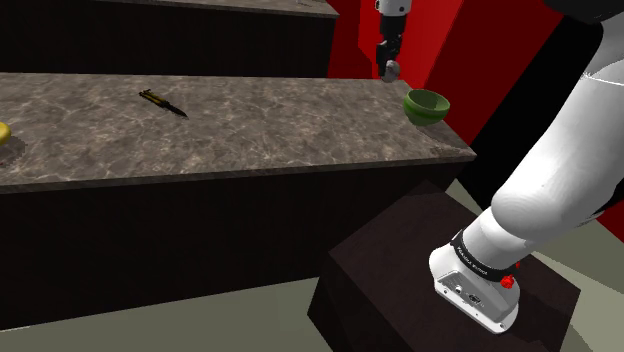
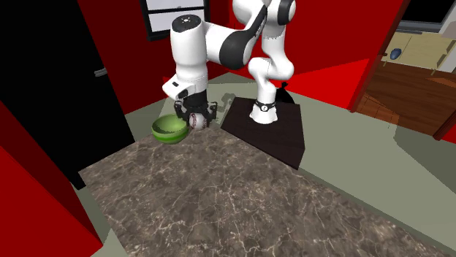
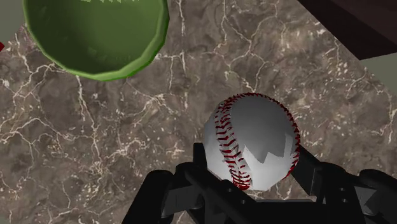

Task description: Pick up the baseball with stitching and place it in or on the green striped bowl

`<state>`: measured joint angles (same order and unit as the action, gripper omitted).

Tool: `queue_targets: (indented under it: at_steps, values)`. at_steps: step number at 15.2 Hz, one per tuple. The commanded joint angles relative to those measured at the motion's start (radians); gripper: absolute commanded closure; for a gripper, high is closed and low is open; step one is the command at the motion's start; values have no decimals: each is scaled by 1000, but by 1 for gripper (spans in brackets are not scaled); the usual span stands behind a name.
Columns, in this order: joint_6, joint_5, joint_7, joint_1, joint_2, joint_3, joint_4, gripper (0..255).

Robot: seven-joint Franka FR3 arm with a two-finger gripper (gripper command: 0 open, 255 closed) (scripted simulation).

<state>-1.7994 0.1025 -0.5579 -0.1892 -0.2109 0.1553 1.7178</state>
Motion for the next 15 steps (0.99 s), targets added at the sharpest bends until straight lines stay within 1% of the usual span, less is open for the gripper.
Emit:
queue_targets:
  at_steps: [1, 8, 15]
  values:
    - [-12, 4, -44, -26, 15, 19, 21, 255]
    - [-38, 10, -196, -118, 16, 83, 29, 255]
    - [-52, -2, -359, -219, -30, 145, -25, 255]
